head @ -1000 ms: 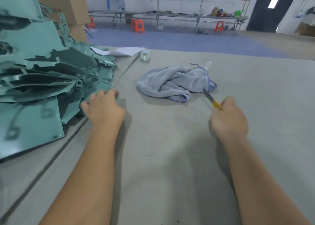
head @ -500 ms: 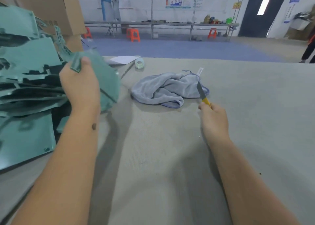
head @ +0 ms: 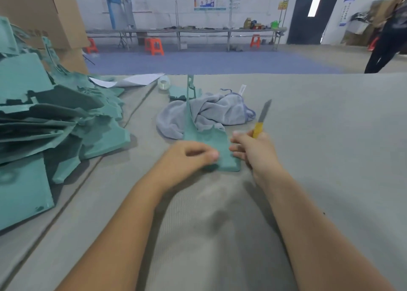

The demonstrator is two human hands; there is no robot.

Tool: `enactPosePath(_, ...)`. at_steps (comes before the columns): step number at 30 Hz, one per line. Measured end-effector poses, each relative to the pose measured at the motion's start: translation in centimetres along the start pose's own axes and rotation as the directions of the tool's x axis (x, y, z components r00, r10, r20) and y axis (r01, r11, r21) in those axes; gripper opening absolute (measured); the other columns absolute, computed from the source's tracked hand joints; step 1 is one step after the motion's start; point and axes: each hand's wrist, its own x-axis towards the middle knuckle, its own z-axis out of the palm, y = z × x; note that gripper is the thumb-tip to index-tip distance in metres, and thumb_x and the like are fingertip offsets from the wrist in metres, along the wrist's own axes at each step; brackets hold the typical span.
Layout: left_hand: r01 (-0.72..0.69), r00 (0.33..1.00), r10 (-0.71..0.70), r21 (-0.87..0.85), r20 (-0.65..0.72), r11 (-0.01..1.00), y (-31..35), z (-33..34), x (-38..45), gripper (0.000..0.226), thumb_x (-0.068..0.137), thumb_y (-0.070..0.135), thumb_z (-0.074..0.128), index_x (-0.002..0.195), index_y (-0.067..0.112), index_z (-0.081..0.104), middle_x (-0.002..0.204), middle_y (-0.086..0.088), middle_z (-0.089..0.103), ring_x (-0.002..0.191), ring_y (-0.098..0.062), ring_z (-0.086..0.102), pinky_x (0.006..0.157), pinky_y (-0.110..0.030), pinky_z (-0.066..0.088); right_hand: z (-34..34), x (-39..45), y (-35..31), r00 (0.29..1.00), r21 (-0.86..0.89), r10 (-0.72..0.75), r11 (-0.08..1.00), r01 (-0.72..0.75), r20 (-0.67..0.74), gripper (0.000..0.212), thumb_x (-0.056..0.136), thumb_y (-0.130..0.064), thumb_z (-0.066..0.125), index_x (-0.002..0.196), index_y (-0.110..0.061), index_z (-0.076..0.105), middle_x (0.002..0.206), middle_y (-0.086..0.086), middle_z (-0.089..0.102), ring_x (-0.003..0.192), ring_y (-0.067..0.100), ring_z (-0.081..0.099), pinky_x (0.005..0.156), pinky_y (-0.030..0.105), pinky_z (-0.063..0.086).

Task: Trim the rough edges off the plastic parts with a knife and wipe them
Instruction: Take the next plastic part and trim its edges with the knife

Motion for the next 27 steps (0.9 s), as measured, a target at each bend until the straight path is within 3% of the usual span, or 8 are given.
enactPosePath(4, 0.266, 0.902, -0.043, 0.476, -0.429, 0.839, -0.9, -1.5, 0.6, 0.037, 0.081, 0.048, 0.067, 0.114, 0.034, 0.063, 0.115, 0.008, 0.066, 0.109, -0.019, 0.058, 0.095, -0.038, 0.045, -0.1, -0.5, 0.7, 0.986, -0.471, -0.145, 0.878, 0.09, -0.081, 0.029, 0.081, -0.026, 0.069, 0.092, -0.019, 0.043, 0.084, -0.007, 0.049, 0.069, 0.01, 0.049, 0.055, 0.026, 0.034)
enactPosePath(6, 0.308, 0.927, -0.118, 0.544, -0.355, 0.781, -1.1, -1.2, 0.7, 0.054, 0.079, 0.049, 0.068, 0.129, 0.034, 0.053, 0.126, 0.005, 0.061, 0.116, -0.023, 0.055, 0.099, -0.041, 0.042, -0.2, -0.5, 0.6, 0.992, -0.471, -0.12, 0.877, 0.094, -0.027, 0.03, 0.081, -0.023, 0.07, 0.091, -0.019, 0.042, 0.087, -0.006, 0.051, 0.071, 0.011, 0.05, 0.056, 0.027, 0.036)
enactPosePath(8, 0.245, 0.942, -0.116, 0.409, -0.315, 0.879, -1.2, -0.7, 0.9, 0.052, 0.077, 0.039, 0.073, 0.126, 0.031, 0.055, 0.123, 0.004, 0.062, 0.111, -0.018, 0.058, 0.098, -0.039, 0.045, -0.2, -0.4, 0.4, 0.996, -0.439, -0.087, 0.895, 0.079, 0.002, 0.03, 0.081, -0.019, 0.071, 0.087, -0.021, 0.041, 0.089, -0.002, 0.054, 0.071, 0.012, 0.051, 0.056, 0.028, 0.038)
enactPosePath(12, 0.205, 0.921, -0.129, 0.176, -0.368, 0.963, -0.2, -1.0, 0.7, 0.006, 0.081, 0.028, 0.071, 0.079, 0.022, 0.072, 0.075, -0.001, 0.072, 0.062, -0.016, 0.063, 0.071, -0.037, 0.057, -1.0, 0.0, 0.2, 0.99, -0.463, -0.134, 0.881, 0.1, -0.042, 0.025, 0.078, -0.003, 0.063, 0.082, -0.021, 0.045, 0.09, -0.001, 0.063, 0.077, 0.016, 0.057, 0.062, 0.026, 0.043)
enactPosePath(16, 0.216, 0.97, -0.24, 0.299, 0.046, 0.93, 1.5, -0.5, -0.3, 0.028, 0.088, 0.031, 0.065, 0.068, 0.012, 0.073, 0.05, -0.005, 0.064, 0.042, -0.014, 0.054, 0.048, -0.02, 0.045, -1.8, 0.0, -0.5, 0.938, -0.535, -0.316, 0.822, 0.195, -0.144, 0.016, 0.08, -0.001, 0.051, 0.084, -0.017, 0.049, 0.078, -0.009, 0.057, 0.067, 0.003, 0.051, 0.051, 0.01, 0.036)
enactPosePath(19, 0.03, 1.0, -0.029, 0.4, -0.009, 0.916, 1.8, 1.5, -0.4, 0.018, 0.086, 0.038, 0.064, 0.079, 0.025, 0.075, 0.072, 0.004, 0.07, 0.066, -0.011, 0.062, 0.063, -0.024, 0.049, -2.0, -0.1, -0.7, 0.912, -0.62, -0.349, 0.77, 0.149, -0.214, 0.008, 0.083, -0.011, 0.05, 0.09, -0.014, 0.047, 0.071, -0.006, 0.05, 0.063, 0.006, 0.045, 0.053, 0.025, 0.032)
enactPosePath(22, 0.011, 0.941, 0.283, 0.85, -0.188, 0.527, 1.2, 1.4, 0.5, 0.039, 0.083, 0.022, 0.057, 0.119, 0.035, 0.062, 0.135, -0.001, 0.051, 0.128, -0.023, 0.039, 0.104, -0.035, 0.033, -2.1, -0.4, -0.7, 0.953, -0.648, -0.226, 0.76, 0.044, -0.2, 0.011, 0.085, -0.019, 0.049, 0.094, -0.014, 0.046, 0.075, -0.004, 0.05, 0.067, 0.015, 0.047, 0.058, 0.034, 0.031)
enactPosePath(27, 0.07, 0.992, 0.082, 0.956, -0.097, 0.284, -0.2, -1.4, 2.6, 0.074, 0.084, 0.012, 0.047, 0.146, 0.043, 0.023, 0.162, 0.001, -0.003, 0.147, -0.025, -0.012, 0.117, -0.047, 0.0, -2.0, -0.5, -1.0, 0.96, -0.607, -0.163, 0.794, -0.009, -0.227, 0.014, 0.09, -0.029, 0.045, 0.087, -0.015, 0.047, 0.079, -0.001, 0.053, 0.077, 0.024, 0.049, 0.064, 0.036, 0.032)
